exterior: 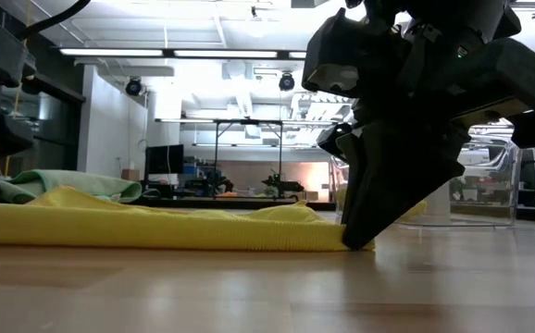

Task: Fold microfiber towels
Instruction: Fold the top yellow microfiber towel

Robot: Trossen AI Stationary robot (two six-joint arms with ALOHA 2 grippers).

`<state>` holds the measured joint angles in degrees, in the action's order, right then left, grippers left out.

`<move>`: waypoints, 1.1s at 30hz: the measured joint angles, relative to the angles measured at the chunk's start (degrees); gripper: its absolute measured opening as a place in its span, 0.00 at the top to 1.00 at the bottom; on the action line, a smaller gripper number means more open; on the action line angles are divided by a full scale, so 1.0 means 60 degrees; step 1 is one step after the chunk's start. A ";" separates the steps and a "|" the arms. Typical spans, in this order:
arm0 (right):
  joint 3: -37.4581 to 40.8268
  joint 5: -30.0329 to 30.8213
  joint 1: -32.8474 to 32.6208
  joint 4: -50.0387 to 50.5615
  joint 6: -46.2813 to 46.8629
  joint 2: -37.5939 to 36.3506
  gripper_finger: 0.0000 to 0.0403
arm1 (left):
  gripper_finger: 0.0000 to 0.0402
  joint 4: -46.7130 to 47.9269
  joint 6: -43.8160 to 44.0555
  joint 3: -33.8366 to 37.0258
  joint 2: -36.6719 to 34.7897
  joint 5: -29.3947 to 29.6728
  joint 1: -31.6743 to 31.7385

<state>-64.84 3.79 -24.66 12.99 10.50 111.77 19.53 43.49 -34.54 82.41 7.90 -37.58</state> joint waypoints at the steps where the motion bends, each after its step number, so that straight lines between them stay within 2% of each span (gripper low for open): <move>1: 0.0000 0.0000 0.0002 0.0000 -0.0004 0.0000 1.00 | 1.00 0.0000 -0.0023 0.0000 0.0000 0.0000 0.0000; 17: 0.0000 -0.0135 0.0047 0.0095 0.0023 -0.0091 1.00 | 1.00 -0.0025 0.0025 0.0000 -0.0003 0.0022 0.0000; 26: 0.0000 -0.0251 0.0050 0.0103 0.0016 -0.0133 1.00 | 1.00 -0.0036 0.0917 0.0000 0.0000 0.0000 0.0000; 33: 0.0000 -0.1491 0.0050 0.0200 0.0490 -0.0465 1.00 | 1.00 -0.0777 0.2376 0.0000 -0.0003 -0.0073 -0.0099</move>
<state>-64.84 -5.15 -24.36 14.20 13.44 108.97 14.87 57.74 -34.54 82.39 7.46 -38.18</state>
